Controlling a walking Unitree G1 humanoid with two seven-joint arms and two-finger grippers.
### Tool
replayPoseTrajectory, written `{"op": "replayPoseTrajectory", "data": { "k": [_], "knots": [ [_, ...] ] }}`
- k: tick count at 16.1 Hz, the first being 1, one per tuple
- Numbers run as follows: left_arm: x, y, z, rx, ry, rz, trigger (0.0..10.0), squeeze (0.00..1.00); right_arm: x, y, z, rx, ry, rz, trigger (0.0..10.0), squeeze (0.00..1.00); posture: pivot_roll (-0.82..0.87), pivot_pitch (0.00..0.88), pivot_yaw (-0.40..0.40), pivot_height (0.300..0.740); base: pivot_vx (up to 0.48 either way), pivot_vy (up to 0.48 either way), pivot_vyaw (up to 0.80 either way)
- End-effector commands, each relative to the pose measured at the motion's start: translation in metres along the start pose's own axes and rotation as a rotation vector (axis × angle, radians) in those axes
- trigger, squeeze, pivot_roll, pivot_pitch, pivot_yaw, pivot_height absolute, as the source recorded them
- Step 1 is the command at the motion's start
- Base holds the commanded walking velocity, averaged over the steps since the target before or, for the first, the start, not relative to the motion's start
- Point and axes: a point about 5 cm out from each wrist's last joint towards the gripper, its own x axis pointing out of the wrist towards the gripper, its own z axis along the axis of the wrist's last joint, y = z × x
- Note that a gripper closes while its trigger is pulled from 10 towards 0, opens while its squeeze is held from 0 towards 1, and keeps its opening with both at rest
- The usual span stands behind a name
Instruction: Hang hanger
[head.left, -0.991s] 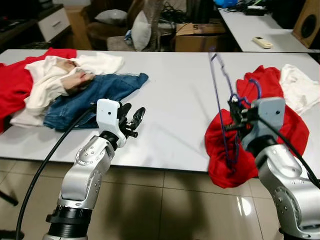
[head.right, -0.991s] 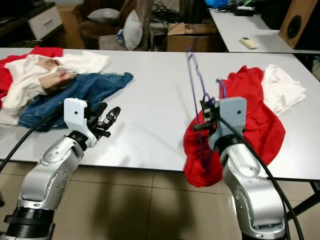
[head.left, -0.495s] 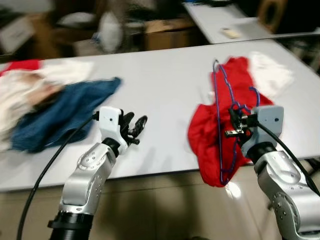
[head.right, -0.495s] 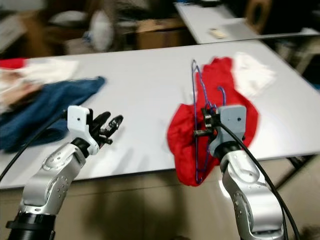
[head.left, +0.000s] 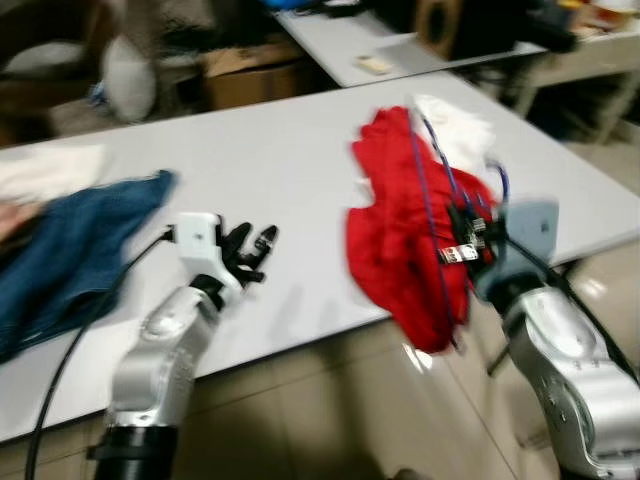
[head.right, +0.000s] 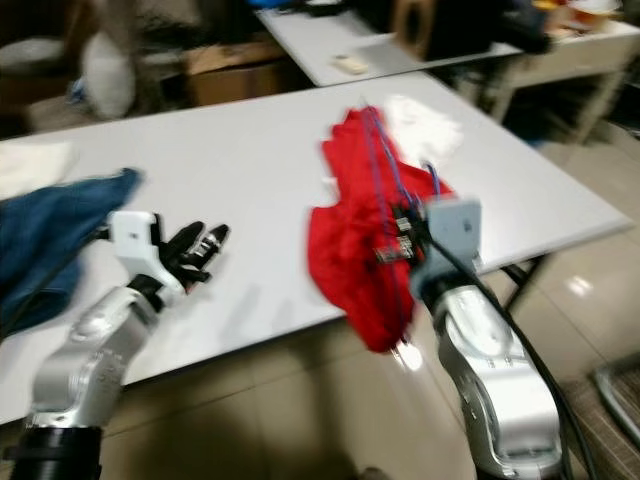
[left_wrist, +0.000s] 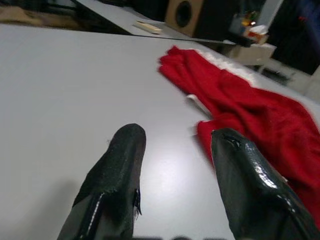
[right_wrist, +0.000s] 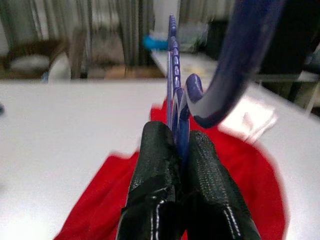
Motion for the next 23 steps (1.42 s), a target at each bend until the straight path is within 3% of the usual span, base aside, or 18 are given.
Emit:
{"op": "replayPoseTrajectory", "data": {
  "k": [1, 3, 5, 6, 9, 11, 13, 14, 15, 16, 17, 18, 23],
  "knots": [
    [0.002, -0.007, -0.001, -0.019, 0.016, -0.041, 10.0, 0.0, 0.0, 0.006, 0.017, 0.018, -0.075, 0.051, 10.0, 0.0, -0.17, 0.0, 0.066, 0.74, 0.0, 0.0, -0.8],
    [0.001, -0.011, 0.001, 0.077, -0.001, -0.061, 10.0, 0.0, 0.002, 0.014, 0.037, 0.084, -0.157, 0.115, 10.0, 0.0, -0.17, 0.0, 0.064, 0.74, 0.0, 0.0, -0.8],
    [0.002, -0.013, 0.001, 0.081, -0.015, -0.065, 10.0, 0.0, 0.004, 0.003, 0.042, 0.075, -0.162, 0.069, 10.0, 0.0, -0.17, 0.0, 0.063, 0.74, 0.0, 0.0, -0.8],
    [0.003, -0.017, 0.0, 0.111, -0.011, -0.083, 10.0, 0.0, 0.004, -0.019, 0.032, 0.023, -0.084, -0.038, 10.0, 0.0, -0.18, 0.0, 0.061, 0.74, 0.0, 0.0, -0.8],
    [0.006, -0.019, -0.007, 0.141, 0.015, -0.095, 10.0, 0.0, -0.008, -0.047, 0.007, -0.025, 0.026, -0.167, 10.0, 0.0, -0.19, 0.0, 0.061, 0.74, 0.0, 0.0, -0.8],
    [0.014, -0.019, -0.016, 0.19, 0.056, -0.108, 10.0, 0.0, -0.021, -0.056, -0.016, 0.01, 0.116, -0.191, 10.0, 0.0, -0.2, 0.0, 0.067, 0.74, 0.0, 0.0, -0.29],
    [0.022, -0.01, -0.03, 0.303, 0.154, -0.06, 10.0, 0.03, -0.028, -0.055, -0.036, -0.003, 0.21, -0.164, 10.0, 0.0, -0.21, 0.0, 0.078, 0.74, 0.0, 0.0, 0.0],
    [0.024, -0.005, -0.033, 0.306, 0.176, -0.016, 10.0, 0.64, -0.031, -0.052, -0.043, 0.001, 0.242, -0.134, 10.0, 0.0, -0.21, 0.0, 0.087, 0.74, 0.0, 0.0, 0.0],
    [0.026, 0.005, -0.033, 0.318, 0.18, 0.066, 10.0, 1.0, -0.035, -0.042, -0.051, 0.029, 0.264, -0.073, 10.0, 0.0, -0.22, 0.0, 0.094, 0.74, 0.0, 0.0, 0.0],
    [0.026, 0.009, -0.032, 0.346, 0.176, 0.098, 10.0, 1.0, -0.036, -0.039, -0.051, 0.021, 0.25, -0.051, 10.0, 0.0, -0.22, 0.0, 0.095, 0.74, 0.0, 0.0, 0.0],
    [0.027, 0.014, -0.03, 0.374, 0.165, 0.141, 10.0, 0.75, -0.037, -0.037, -0.05, -0.01, 0.217, -0.05, 10.0, 0.0, -0.23, 0.0, 0.098, 0.74, 0.0, 0.0, 0.0],
    [0.03, 0.018, -0.025, 0.372, 0.13, 0.165, 10.0, 0.0, -0.039, -0.039, -0.049, -0.01, 0.189, -0.079, 10.0, 0.0, -0.23, 0.0, 0.099, 0.74, 0.0, 0.0, 0.0],
    [0.037, 0.018, -0.032, 0.389, 0.154, 0.16, 10.0, 0.0, -0.043, -0.038, -0.046, -0.031, 0.154, -0.098, 10.0, 0.0, -0.24, 0.0, 0.098, 0.74, 0.0, 0.0, 0.0]
  ]
}}
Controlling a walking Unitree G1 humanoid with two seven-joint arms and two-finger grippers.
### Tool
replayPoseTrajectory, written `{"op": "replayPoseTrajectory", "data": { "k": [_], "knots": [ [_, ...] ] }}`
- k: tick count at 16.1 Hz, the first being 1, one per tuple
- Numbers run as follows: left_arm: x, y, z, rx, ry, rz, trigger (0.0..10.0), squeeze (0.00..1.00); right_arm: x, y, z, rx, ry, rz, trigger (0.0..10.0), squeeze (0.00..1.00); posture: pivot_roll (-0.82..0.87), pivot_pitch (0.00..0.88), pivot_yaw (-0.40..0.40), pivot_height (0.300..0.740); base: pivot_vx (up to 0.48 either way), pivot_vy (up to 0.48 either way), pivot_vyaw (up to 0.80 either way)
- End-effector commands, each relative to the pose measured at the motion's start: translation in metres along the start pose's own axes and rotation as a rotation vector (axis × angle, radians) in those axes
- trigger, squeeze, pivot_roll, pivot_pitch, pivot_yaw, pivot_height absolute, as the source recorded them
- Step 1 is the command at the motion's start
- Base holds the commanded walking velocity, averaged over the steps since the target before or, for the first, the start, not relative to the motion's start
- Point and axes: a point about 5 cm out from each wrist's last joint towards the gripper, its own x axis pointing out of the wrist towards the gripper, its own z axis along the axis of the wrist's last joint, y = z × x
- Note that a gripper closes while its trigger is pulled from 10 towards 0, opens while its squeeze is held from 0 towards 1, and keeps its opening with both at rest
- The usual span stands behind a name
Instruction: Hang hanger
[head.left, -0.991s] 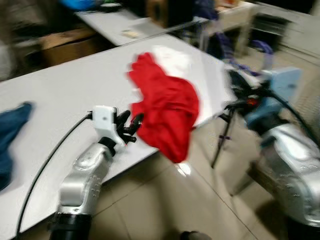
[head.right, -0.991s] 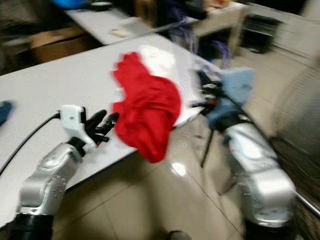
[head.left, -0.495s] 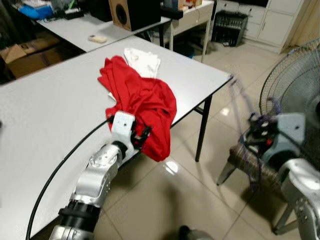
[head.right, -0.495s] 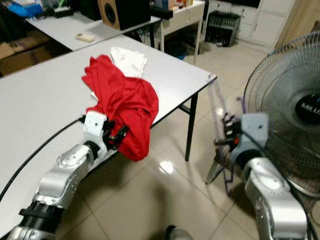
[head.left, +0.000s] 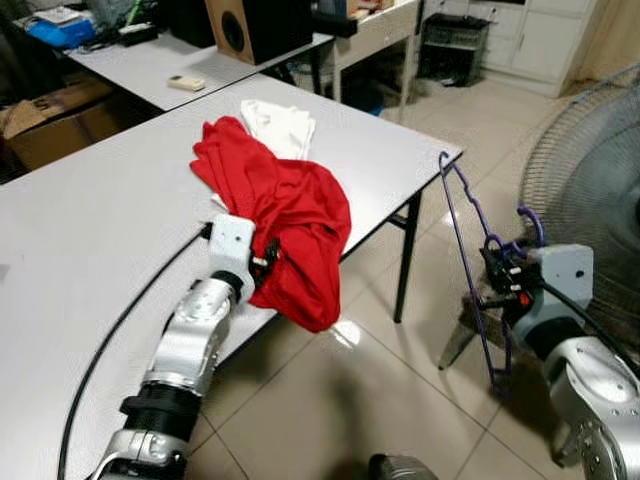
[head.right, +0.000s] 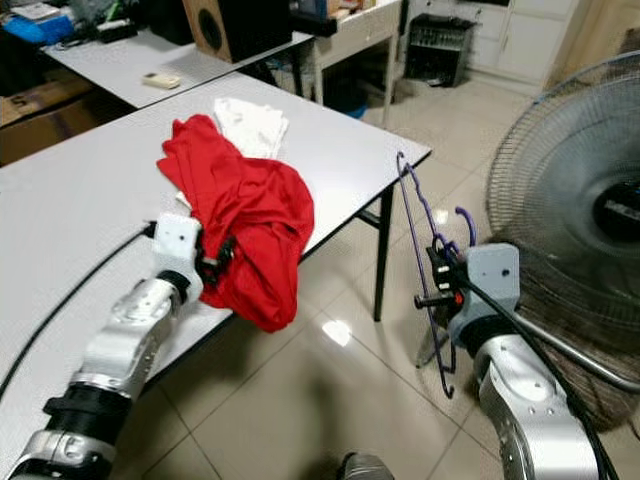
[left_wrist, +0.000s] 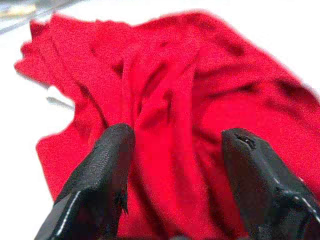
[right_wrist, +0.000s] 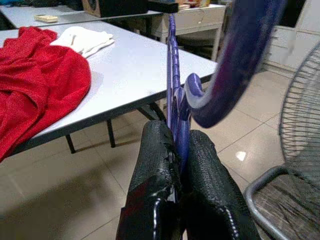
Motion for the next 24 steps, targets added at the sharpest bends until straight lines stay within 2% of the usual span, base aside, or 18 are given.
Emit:
{"op": "replayPoseTrajectory", "data": {
  "k": [1, 2, 3, 7, 15, 18, 20, 22, 24],
  "knots": [
    [0.002, 0.004, 0.002, 0.023, 0.0, 0.014, 9.0, 0.0, -0.001, 0.002, 0.008, -0.012, -0.05, 0.004, 10.0, 0.0, -0.24, 0.0, 0.098, 0.74, 0.0, 0.0, 0.0],
    [0.003, 0.005, 0.001, 0.02, 0.003, 0.019, 4.2, 0.0, 0.0, 0.003, 0.009, -0.014, -0.054, 0.006, 10.0, 0.0, -0.24, 0.0, 0.098, 0.74, 0.0, 0.0, 0.0],
    [0.003, 0.006, 0.001, 0.02, 0.003, 0.025, 0.0, 0.0, 0.0, 0.004, 0.01, -0.016, -0.057, 0.009, 10.0, 0.0, -0.24, 0.0, 0.098, 0.74, 0.0, 0.0, 0.0],
    [0.001, 0.012, 0.0, 0.004, -0.006, 0.038, 0.0, 0.0, -0.001, 0.009, 0.009, -0.015, -0.061, 0.023, 10.0, 0.0, -0.24, 0.009, 0.097, 0.74, 0.0, 0.0, 0.0],
    [0.003, 0.011, 0.0, -0.001, -0.005, 0.005, 0.0, 0.0, 0.001, 0.011, 0.009, -0.015, -0.068, 0.023, 10.0, 0.0, -0.23, 0.005, 0.106, 0.74, 0.0, 0.0, 0.0],
    [0.004, 0.002, 0.0, -0.012, -0.009, -0.068, 0.0, 0.0, 0.001, 0.01, 0.009, -0.021, -0.069, 0.021, 10.0, 0.0, -0.23, 0.003, 0.107, 0.74, 0.0, 0.0, 0.0],
    [0.004, 0.0, 0.0, -0.018, -0.007, -0.073, 0.0, 0.0, 0.001, 0.01, 0.009, -0.022, -0.071, 0.017, 10.0, 0.0, -0.23, 0.002, 0.107, 0.74, 0.0, 0.0, 0.0],
    [0.005, 0.003, 0.001, -0.058, -0.02, -0.051, 0.0, 0.0, 0.001, 0.01, 0.01, -0.024, -0.073, 0.013, 10.0, 0.0, -0.24, 0.001, 0.109, 0.74, 0.0, 0.0, 0.0],
    [0.004, 0.012, 0.004, -0.143, -0.042, -0.018, 0.0, 0.0, 0.001, 0.009, 0.01, -0.024, -0.077, 0.007, 10.0, 0.0, -0.24, 0.001, 0.109, 0.74, 0.0, 0.0, 0.0]
  ]
}}
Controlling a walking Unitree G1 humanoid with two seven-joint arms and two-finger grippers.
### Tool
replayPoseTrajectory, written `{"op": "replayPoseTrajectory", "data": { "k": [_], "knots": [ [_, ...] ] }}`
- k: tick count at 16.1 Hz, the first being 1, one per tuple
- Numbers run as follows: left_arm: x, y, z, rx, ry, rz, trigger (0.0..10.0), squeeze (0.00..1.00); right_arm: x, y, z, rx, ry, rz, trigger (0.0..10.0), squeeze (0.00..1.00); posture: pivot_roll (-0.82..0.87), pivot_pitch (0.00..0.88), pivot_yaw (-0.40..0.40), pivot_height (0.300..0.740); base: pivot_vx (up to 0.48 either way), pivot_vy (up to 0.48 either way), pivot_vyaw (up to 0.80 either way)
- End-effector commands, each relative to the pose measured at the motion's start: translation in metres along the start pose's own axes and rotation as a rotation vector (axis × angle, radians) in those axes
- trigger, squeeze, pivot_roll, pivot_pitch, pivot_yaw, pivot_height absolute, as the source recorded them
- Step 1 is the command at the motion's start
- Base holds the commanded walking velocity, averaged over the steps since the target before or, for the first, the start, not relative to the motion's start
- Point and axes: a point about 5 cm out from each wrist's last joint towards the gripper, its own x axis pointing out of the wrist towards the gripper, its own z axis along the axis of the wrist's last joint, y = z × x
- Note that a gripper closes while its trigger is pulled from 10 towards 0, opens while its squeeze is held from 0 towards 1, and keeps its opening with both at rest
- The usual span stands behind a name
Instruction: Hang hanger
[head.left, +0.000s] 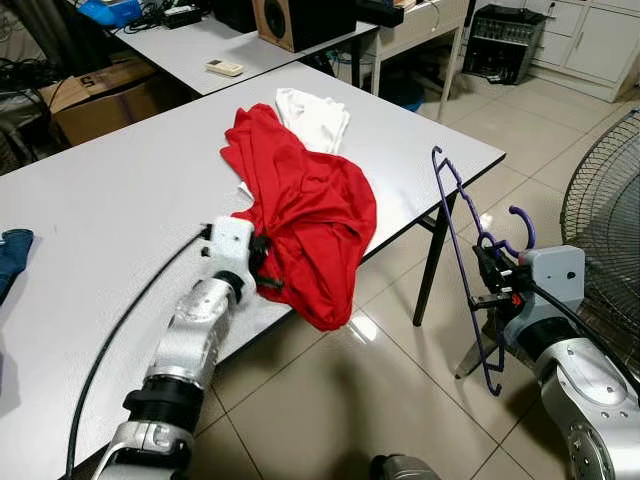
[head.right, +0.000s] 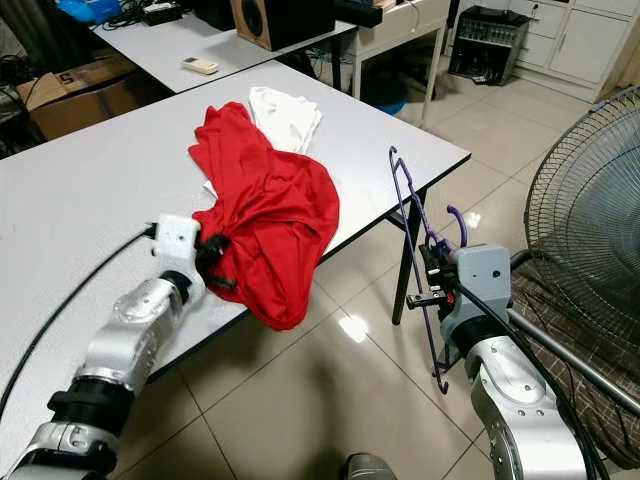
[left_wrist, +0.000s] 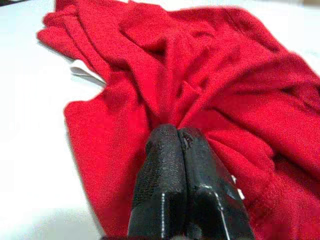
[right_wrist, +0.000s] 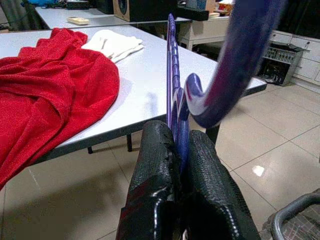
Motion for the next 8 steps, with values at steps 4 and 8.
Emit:
{"op": "replayPoseTrajectory", "data": {
  "k": [4, 8],
  "knots": [
    [-0.007, 0.046, 0.034, -0.084, -0.119, 0.133, 0.0, 0.0, 0.001, 0.001, 0.008, 0.005, -0.047, -0.001, 10.0, 0.0, -0.23, 0.0, 0.109, 0.74, 0.0, 0.0, 0.0],
    [-0.014, 0.077, 0.09, -0.05, -0.293, 0.17, 0.0, 0.0, 0.004, 0.002, 0.01, 0.01, -0.058, 0.004, 10.0, 0.0, -0.22, 0.0, 0.102, 0.74, 0.0, 0.0, 0.0]
  ]
}}
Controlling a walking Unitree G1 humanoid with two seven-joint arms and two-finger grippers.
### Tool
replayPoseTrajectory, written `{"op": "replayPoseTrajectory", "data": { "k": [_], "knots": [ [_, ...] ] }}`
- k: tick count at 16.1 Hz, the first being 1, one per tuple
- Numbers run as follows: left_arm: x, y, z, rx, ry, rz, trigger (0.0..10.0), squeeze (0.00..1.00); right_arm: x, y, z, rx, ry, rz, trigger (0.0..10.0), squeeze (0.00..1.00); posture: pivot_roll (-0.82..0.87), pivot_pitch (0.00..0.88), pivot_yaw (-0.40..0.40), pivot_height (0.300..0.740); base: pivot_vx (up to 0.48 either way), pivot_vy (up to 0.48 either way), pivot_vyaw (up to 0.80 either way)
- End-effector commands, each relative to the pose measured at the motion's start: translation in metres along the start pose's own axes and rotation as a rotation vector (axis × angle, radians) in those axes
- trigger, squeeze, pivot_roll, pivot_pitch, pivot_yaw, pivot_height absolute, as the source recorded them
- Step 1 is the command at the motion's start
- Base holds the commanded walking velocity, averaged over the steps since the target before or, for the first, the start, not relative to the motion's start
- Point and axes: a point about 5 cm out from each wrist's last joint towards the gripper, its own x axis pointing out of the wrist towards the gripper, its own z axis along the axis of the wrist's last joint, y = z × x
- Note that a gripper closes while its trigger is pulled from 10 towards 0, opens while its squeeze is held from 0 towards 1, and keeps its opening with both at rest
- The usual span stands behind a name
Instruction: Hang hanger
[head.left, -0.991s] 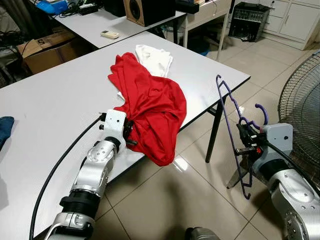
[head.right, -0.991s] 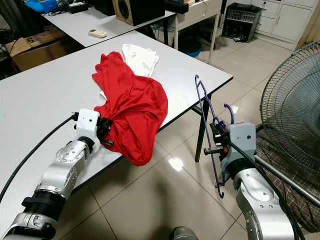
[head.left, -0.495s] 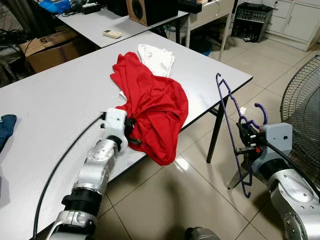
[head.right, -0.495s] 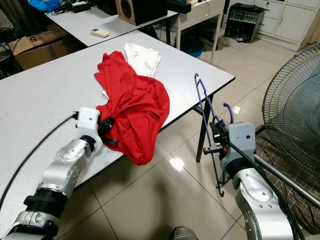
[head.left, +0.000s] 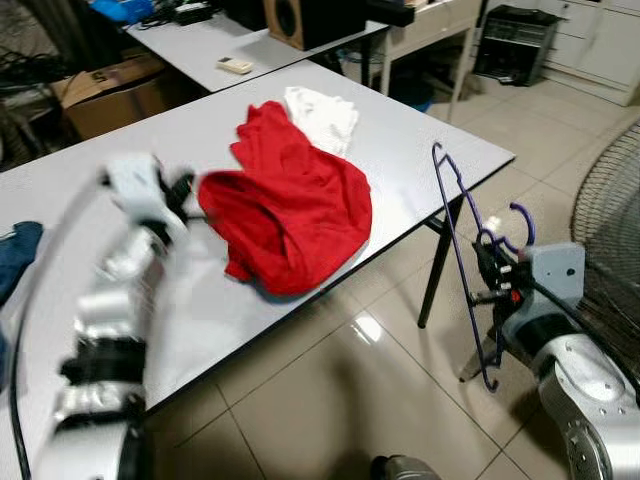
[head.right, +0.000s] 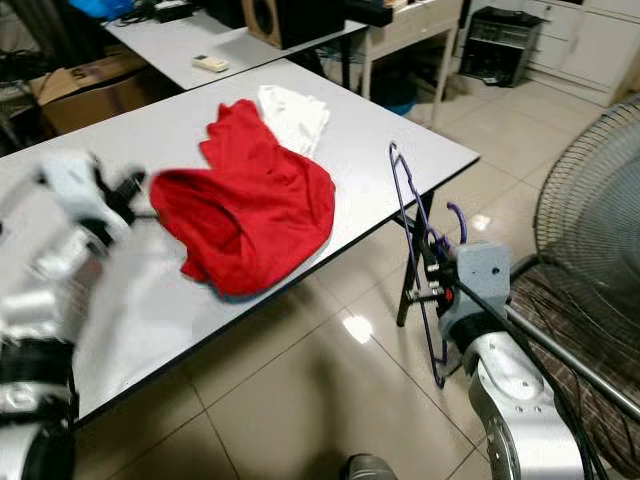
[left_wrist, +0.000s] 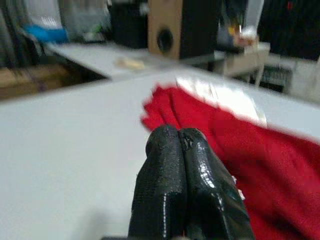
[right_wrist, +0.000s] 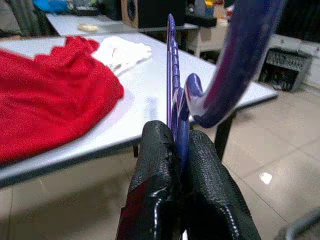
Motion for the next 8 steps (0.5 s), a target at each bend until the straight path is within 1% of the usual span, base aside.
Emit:
{"op": "replayPoseTrajectory", "data": {
  "k": [1, 2, 3, 4, 5, 6, 7, 8],
  "knots": [
    [0.002, 0.002, 0.016, 0.0, -0.052, -0.012, 0.0, 0.0, 0.001, 0.0, 0.005, 0.008, -0.029, 0.002, 10.0, 0.0, -0.22, 0.0, 0.102, 0.74, 0.0, 0.0, 0.0],
    [0.008, -0.001, 0.041, 0.003, -0.114, -0.066, 0.0, 0.0, 0.002, 0.003, 0.012, 0.029, -0.063, 0.051, 10.0, 0.0, -0.21, 0.0, 0.104, 0.74, 0.0, 0.0, 0.0],
    [0.012, -0.01, 0.051, 0.016, -0.121, -0.141, 0.0, 0.0, 0.0, 0.008, 0.021, 0.092, -0.102, 0.138, 10.0, 0.0, -0.21, 0.0, 0.109, 0.74, 0.0, 0.0, 0.0],
    [0.013, -0.024, 0.049, 0.044, -0.088, -0.214, 0.0, 0.0, -0.007, 0.014, 0.03, 0.142, -0.136, 0.262, 10.0, 0.0, -0.21, 0.0, 0.119, 0.74, 0.0, 0.0, 0.0],
    [0.014, -0.034, 0.041, 0.059, -0.053, -0.256, 0.0, 0.0, -0.012, 0.015, 0.035, 0.164, -0.134, 0.339, 10.0, 0.0, -0.21, 0.0, 0.126, 0.74, 0.0, 0.0, 0.0],
    [0.014, -0.038, 0.03, 0.09, -0.001, -0.266, 0.0, 0.0, -0.017, 0.016, 0.034, 0.149, -0.107, 0.397, 10.0, 0.0, -0.21, 0.0, 0.126, 0.74, 0.0, 0.0, 0.0],
    [0.013, -0.04, 0.022, 0.127, 0.04, -0.275, 0.0, 0.0, -0.02, 0.016, 0.034, 0.131, -0.091, 0.428, 10.0, 0.0, -0.21, 0.0, 0.136, 0.74, 0.0, 0.0, 0.0],
    [0.009, -0.041, 0.004, 0.175, 0.143, -0.279, 4.7, 0.0, -0.024, 0.015, 0.033, 0.115, -0.065, 0.462, 10.0, 0.0, -0.22, 0.0, 0.143, 0.74, 0.0, 0.0, 0.0]
  ]
}}
